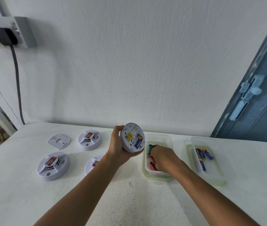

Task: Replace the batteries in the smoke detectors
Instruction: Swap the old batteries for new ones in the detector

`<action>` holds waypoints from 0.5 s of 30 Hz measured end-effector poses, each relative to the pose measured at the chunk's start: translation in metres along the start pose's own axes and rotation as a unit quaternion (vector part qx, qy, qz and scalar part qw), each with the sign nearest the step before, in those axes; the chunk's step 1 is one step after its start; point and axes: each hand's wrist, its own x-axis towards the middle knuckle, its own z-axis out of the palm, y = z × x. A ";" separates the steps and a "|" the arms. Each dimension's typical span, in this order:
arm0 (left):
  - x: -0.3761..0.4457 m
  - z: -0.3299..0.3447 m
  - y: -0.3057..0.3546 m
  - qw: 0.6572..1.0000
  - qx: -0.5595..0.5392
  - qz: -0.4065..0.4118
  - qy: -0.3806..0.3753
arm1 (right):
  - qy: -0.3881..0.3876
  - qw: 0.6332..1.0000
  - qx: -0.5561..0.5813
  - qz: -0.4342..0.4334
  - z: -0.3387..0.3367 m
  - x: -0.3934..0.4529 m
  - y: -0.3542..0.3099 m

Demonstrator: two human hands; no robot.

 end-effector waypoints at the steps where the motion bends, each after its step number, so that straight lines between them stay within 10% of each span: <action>1: 0.000 0.000 0.000 1.000 0.000 0.000 0.001 | 0.008 1.000 0.004 -0.004 0.000 -0.002 0.001; 9: 0.001 -0.002 -0.003 1.000 -0.007 -0.004 0.010 | 0.094 0.977 0.187 0.042 -0.006 -0.006 0.016; 15: 0.002 0.001 -0.006 1.000 0.000 -0.001 0.014 | 0.338 0.832 0.439 0.044 -0.021 -0.017 0.012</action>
